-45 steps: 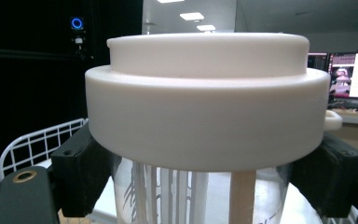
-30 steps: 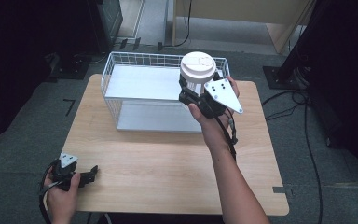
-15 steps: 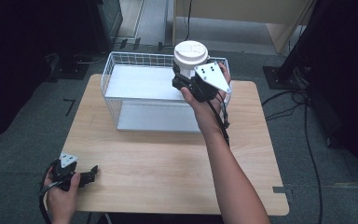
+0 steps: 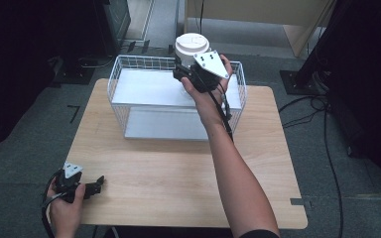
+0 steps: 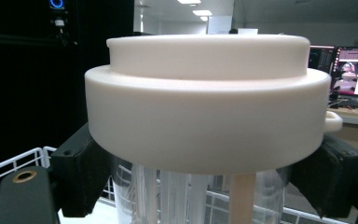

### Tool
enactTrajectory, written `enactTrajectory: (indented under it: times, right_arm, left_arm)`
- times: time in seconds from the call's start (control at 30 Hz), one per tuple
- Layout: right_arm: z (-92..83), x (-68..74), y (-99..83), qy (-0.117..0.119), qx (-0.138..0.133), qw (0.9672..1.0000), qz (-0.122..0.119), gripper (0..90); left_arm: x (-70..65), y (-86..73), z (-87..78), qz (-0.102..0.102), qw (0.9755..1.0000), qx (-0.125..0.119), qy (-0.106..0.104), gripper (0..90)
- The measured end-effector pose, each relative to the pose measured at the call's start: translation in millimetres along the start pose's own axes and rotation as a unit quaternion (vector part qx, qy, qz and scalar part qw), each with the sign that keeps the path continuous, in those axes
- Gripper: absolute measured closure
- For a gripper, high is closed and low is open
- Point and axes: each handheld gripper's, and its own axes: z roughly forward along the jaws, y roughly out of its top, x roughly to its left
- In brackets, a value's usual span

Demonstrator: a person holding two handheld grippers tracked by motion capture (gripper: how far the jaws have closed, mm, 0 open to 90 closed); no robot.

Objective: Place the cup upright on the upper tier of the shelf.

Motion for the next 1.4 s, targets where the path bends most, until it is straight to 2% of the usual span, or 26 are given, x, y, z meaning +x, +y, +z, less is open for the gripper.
enactTrajectory:
  times: [0.13, 0.47, 0.63, 0.8, 0.83, 0.93, 1.07, 1.13, 1.23, 1.4]
  right_arm:
    - [8.6, 2.5, -2.2, 0.001, 0.007, 1.0, -0.006, 15.0]
    - [14.2, 1.4, -1.6, 0.001, 0.023, 0.9997, -0.008, 14.9]
    - [11.9, -3.0, -1.8, 0.004, 0.026, 0.9996, 0.0, 14.8]
    - [9.8, -5.8, -0.7, 0.01, 0.03, 0.9995, -0.005, 13.8]
    - [8.9, -6.4, -0.4, 0.01, 0.029, 0.9995, -0.009, 12.9]
    - [6.5, -7.0, 0.6, 0.017, 0.035, 0.9992, -0.006, 1.2]
    - [2.2, -9.5, -0.5, 0.024, 0.038, 0.999, -0.007, 0.8]
    - [-2.4, -11.1, -3.8, 0.031, 0.043, 0.9984, -0.021, 0.8]
    - [-5.4, -13.7, -7.7, 0.03, 0.046, 0.9979, -0.036, 0.8]
    - [-13.4, -19.1, -16.6, 0.035, 0.052, 0.9973, -0.037, 0.8]
  left_arm:
    - [0.0, 0.0, 0.0, 0.0, 1.0, 0.0, 0.0, 0.0]
    - [-0.2, 0.0, 0.0, -0.001, 1.0, 0.0, 0.0, 0.0]
    - [-0.2, 0.0, 0.0, -0.001, 1.0, 0.0, 0.0, 0.0]
    - [0.0, 0.7, 0.5, 0.001, 1.0, 0.001, -0.002, 0.0]
    - [0.0, 0.7, 0.5, 0.001, 1.0, 0.001, -0.002, 0.0]
    - [0.1, 0.7, 0.5, 0.002, 1.0, 0.001, -0.002, 0.0]
    - [0.1, 0.7, 0.5, 0.002, 1.0, 0.001, -0.002, 0.0]
    - [0.1, 0.7, 0.5, 0.001, 1.0, 0.001, -0.002, 0.0]
    - [0.1, 0.7, 0.5, 0.002, 1.0, 0.001, -0.002, 0.0]
    - [0.1, 0.7, 0.5, 0.001, 1.0, 0.001, -0.001, 0.0]
